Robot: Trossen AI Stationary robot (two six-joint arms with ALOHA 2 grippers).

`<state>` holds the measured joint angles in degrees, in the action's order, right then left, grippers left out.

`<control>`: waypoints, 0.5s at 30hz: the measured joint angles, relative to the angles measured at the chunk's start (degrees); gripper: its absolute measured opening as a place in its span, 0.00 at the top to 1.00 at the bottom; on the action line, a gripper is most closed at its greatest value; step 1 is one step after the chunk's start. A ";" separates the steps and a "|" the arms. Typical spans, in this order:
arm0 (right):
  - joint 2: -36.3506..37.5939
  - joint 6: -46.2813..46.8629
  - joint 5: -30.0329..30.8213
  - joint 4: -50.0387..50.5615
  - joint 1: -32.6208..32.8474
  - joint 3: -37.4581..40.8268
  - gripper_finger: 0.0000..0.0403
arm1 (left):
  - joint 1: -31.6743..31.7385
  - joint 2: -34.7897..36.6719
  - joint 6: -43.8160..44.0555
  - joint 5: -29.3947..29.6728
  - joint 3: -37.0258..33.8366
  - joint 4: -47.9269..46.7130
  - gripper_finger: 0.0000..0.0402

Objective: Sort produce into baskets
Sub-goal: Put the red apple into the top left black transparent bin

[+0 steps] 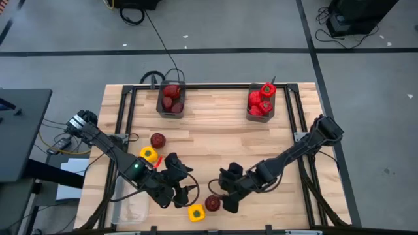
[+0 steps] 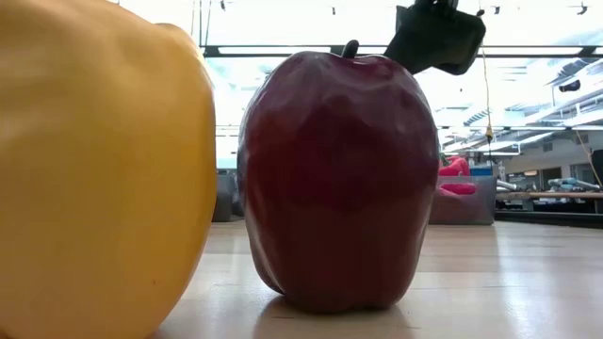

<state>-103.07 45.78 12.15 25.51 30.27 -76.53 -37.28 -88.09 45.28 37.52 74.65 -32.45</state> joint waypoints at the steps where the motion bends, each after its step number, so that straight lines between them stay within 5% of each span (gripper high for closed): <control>1: 0.00 -0.69 0.76 0.02 0.29 0.00 0.18 | 0.00 0.00 0.00 -0.06 0.00 -0.07 0.25; 15: 0.00 -12.61 -1.33 -1.44 1.45 0.00 0.10 | -2.07 -0.46 -1.35 -3.82 -4.55 3.33 0.25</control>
<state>-103.07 33.17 10.83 24.08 31.72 -76.53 -39.35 -88.55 43.92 33.70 70.11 -29.12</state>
